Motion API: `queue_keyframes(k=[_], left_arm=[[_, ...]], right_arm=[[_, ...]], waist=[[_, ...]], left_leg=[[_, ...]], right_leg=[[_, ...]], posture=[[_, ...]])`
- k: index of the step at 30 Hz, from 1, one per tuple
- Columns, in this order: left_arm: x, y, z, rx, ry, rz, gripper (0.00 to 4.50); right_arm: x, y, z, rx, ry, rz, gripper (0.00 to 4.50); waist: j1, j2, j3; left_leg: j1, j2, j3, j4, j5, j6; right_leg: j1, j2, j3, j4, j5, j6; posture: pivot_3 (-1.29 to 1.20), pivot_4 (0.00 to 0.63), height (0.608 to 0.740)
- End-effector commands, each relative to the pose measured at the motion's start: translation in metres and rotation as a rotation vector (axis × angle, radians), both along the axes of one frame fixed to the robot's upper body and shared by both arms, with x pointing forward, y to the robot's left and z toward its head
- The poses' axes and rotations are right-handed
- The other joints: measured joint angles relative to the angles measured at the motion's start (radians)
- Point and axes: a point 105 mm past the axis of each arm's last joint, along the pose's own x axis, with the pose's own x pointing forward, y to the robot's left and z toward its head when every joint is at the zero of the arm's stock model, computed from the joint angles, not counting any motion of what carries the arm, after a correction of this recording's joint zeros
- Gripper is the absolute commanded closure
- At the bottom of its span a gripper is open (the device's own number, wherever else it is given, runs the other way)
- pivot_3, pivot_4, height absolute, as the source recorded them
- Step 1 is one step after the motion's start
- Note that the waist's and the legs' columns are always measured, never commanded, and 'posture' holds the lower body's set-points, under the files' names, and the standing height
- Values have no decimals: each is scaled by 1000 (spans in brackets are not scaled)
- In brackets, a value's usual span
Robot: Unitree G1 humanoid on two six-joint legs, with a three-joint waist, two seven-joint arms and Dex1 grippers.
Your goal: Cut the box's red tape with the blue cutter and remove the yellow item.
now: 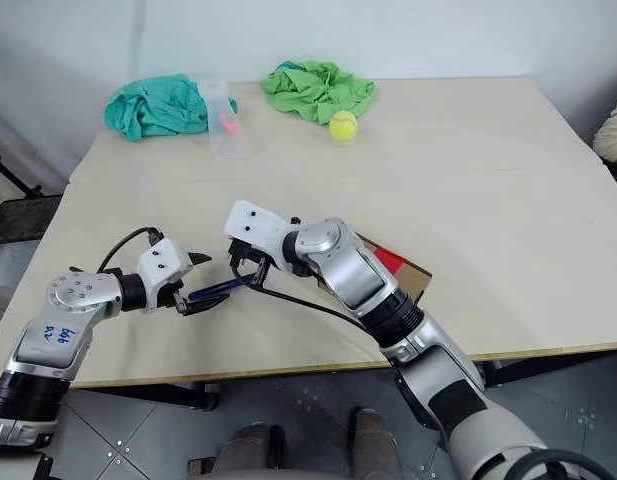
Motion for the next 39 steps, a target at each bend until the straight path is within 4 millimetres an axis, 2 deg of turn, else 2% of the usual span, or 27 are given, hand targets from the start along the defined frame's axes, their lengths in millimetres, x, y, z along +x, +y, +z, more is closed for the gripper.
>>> queue_keyframes(k=[1, 4, 7, 14, 15, 17, 22, 26, 32, 35, 36, 39], left_arm=[[-9, 9, -33, 54, 152, 17, 38], [-14, 10, -40, 63, 209, 10, 602], [-17, 10, -42, 58, 213, 3, 1417], [-26, 15, -45, 59, 239, 19, 1417], [-27, 15, -46, 60, 239, 22, 1806], [-29, 16, -46, 61, 239, 22, 2264], [-32, 15, -48, 62, 246, 32, 2264], [-33, 14, -49, 65, 246, 38, 3064], [-37, 10, -49, 60, 250, 32, 3064], [-38, 7, -49, 58, 249, 30, 3663], [-38, 5, -49, 57, 248, 29, 3983], [-41, -2, -48, 51, 251, 7, 4096]], right_arm=[[-4, 0, 14, 39, -29, 14, 4500], [-5, -1, 14, 35, -29, 15, 4500], [-7, -2, 14, 33, -29, 17, 4500], [-9, -6, 15, 29, -28, 17, 4500], [-10, -6, 14, 28, -27, 18, 4500], [-11, -6, 14, 26, -25, 21, 4500], [-13, -7, 10, 14, -19, 27, 4500], [-15, -6, 6, 5, -1, 26, 4500], [-19, 4, -5, -21, 31, 40, 4500], [-21, 11, -6, -24, 42, 53, 4500], [-21, 13, -7, -24, 48, 57, 4500], [-22, 18, -11, -36, 57, 61, 4500]], waist=[[0, 0, 0], [-1, 0, 0], [-2, 1, 0], [-6, 1, 0], [-6, 1, 0], [-6, 0, 0], [-8, 0, 0], [-7, 0, 0], [-9, 0, 0], [-8, 0, 0], [-7, 0, 0], [-8, 0, 0]], left_leg=[[0, 0, 0, 0, 0, 0], [1, 0, 0, 1, 0, 0], [2, 0, 0, 0, 0, 0], [6, 2, 2, -1, 0, 0], [7, 2, 2, -2, 0, 0], [9, 2, 4, -4, 0, 0], [15, 3, 7, -10, 0, -1], [16, 4, 8, -11, 0, -1], [16, 4, 8, -11, 0, -1], [16, 4, 8, -11, 0, -1], [16, 4, 8, -11, 0, -1], [16, 4, 8, -11, 0, -1]], right_leg=[[0, 0, 0, 0, 0, 0], [0, 0, 0, 1, 0, 0], [1, 0, 0, 2, -1, -1], [1, 0, 0, 5, -2, -3], [1, 0, 0, 5, -2, -4], [1, 0, 1, 5, -3, -5], [2, 1, 3, 4, -4, -7], [2, 1, 3, 3, -4, -8], [2, 1, 3, 4, -4, -8], [2, 1, 3, 3, -4, -8], [2, 1, 3, 3, -4, -8], [2, 1, 3, 3, -4, -8]], posture=[[0, 150, 740], [0, 150, 740], [0, 150, 740], [0, 150, 740], [0, 150, 740], [0, 150, 740], [0, 150, 740], [0, 150, 740], [0, 150, 740], [0, 150, 740], [0, 150, 740], [0, 150, 740]])
